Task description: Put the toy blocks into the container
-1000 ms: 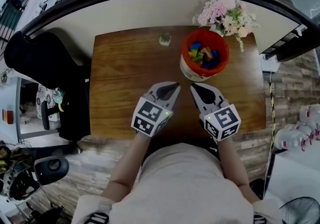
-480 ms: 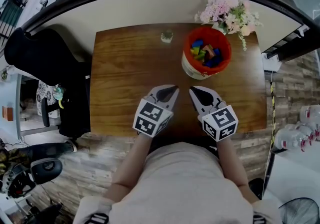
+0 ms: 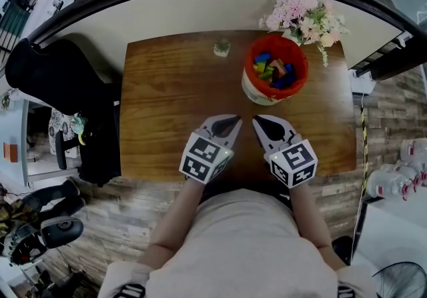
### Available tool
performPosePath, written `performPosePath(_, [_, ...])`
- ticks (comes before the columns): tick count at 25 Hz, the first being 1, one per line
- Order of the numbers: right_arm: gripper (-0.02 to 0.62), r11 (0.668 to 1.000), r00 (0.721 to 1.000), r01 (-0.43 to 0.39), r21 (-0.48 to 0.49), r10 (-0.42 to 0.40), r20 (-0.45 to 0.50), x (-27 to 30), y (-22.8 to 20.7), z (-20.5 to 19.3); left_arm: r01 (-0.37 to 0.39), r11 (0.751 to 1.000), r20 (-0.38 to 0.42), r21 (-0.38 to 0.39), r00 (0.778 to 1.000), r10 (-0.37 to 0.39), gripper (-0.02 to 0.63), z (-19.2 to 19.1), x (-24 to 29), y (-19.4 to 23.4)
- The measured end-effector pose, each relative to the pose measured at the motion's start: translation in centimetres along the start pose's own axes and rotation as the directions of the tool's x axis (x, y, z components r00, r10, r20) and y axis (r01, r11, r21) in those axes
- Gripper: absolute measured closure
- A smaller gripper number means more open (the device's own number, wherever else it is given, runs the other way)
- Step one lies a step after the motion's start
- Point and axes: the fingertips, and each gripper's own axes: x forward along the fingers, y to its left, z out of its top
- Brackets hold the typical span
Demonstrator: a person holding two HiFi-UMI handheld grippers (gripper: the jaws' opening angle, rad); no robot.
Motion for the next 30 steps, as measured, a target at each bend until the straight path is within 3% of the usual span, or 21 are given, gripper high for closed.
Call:
performPosePath(11, [0.584, 1.000, 1.000, 0.005, -0.001, -0.006, -0.015, 0.0, -0.3, -0.3, 0.015, 0.999, 0.009, -0.030, 1.000, -0.014, 0.592, -0.2, 0.1, 0.0])
performPosePath(30, [0.584, 0.998, 0.996, -0.057, 0.005, 0.057, -0.068, 0.6, 0.7, -1.4, 0.045, 0.999, -0.034, -0.030, 0.998, -0.046, 0.592, -1.5, -0.3, -0.4])
